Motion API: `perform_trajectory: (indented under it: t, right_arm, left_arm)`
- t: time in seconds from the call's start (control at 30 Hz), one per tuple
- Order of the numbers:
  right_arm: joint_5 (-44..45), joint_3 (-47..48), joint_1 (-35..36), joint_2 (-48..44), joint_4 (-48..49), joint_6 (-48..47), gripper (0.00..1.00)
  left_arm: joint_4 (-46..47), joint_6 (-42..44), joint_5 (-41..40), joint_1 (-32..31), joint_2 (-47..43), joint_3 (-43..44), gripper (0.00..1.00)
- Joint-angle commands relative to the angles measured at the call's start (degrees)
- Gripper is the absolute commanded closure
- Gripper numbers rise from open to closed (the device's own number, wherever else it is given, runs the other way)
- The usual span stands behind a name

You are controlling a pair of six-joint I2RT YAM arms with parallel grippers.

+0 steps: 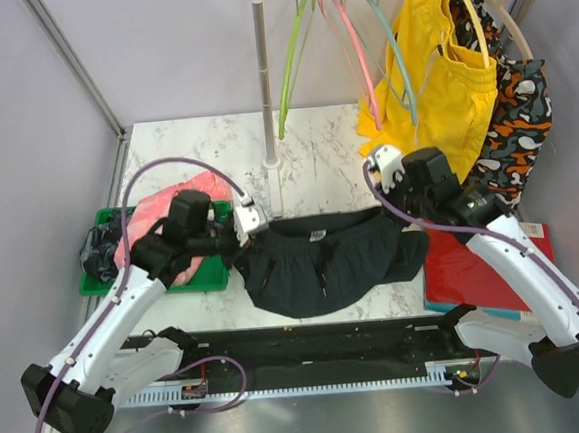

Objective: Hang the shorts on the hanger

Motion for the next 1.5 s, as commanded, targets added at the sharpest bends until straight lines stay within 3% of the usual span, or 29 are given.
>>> perform_trajectory:
  t: [0.0, 0.17, 0.37, 0.5, 0.63, 0.67, 0.73, 0.83, 0.93, 1.0, 1.17, 1.37, 1.4, 1.47]
  right_arm:
    - [-5.53, -12.87, 0.07, -4.37, 4.09, -4.03, 1.0]
    - [-9.67, -14.13, 0.59, 6.43, 4.44, -3.77, 1.0]
    - [-9.76, -17.2, 2.62, 17.17, 7.24, -1.85, 1.0]
    - [-3.01, -12.91, 2.53, 19.2, 9.45, -0.96, 1.0]
    - [8.77, -9.91, 2.18, 16.13, 17.68, -0.78, 1.0]
    - [9.83, -10.17, 1.66, 13.94, 19.11, -0.87, 1.0]
    - [9.67, -11.22, 1.21, 10.69, 20.61, -1.92, 1.0]
    - [7.56, -13.77, 1.12, 7.08, 17.82, -5.07, 1.0]
    - [5.55, -18.78, 1.21, 4.26, 15.01, -11.38, 1.0]
    - [5.36, -20.54, 1.91, 7.49, 13.59, -13.08, 1.0]
    - [0.63, -17.39, 5.42, 22.33, 7.7, -11.95, 1.0]
    - [0.7, -17.56, 8.94, 21.92, 7.7, -10.45, 1.0]
    - [0.44, -17.47, 9.03, 21.66, 7.0, -10.36, 0.97]
    - [0.09, -16.51, 9.03, 20.34, 6.38, -9.93, 0.78]
  left_arm:
    - [4.6, 8.56, 1.95, 0.05, -5.07, -14.24, 0.98]
    - [3.82, 16.75, 1.34, -2.84, -2.53, -23.31, 0.98]
    - [7.68, 17.99, -6.93, -3.02, 3.53, -22.62, 0.98]
    - [11.63, 13.79, -8.94, -2.94, 7.58, -17.79, 0.98]
    - [26.37, 11.84, -17.11, -2.5, 11.7, -17.6, 0.98]
    - [32.76, 11.05, -18.35, -2.06, 11.98, -17.69, 0.98]
    - [36.85, 9.91, -18.19, 0.56, 12.07, -16.74, 0.98]
    - [35.91, 10.86, -12.92, 5.04, 10.14, -16.72, 0.98]
    - [29.51, 20.06, -7.04, 5.77, 6.1, -21.27, 0.98]
    - [22.41, 28.25, -3.26, 5.16, 4.25, -23.66, 0.98]
    - [15.6, 39.59, -6.4, -4.86, 6.44, -30.52, 0.98]
    - [16.13, 39.88, -11.5, -7.95, 3.37, -33.95, 0.98]
    - [15.34, 39.35, -12.11, -7.95, 1.63, -33.43, 0.86]
    - [10.79, 38.91, -11.25, -7.86, -0.32, -32.73, 0.73]
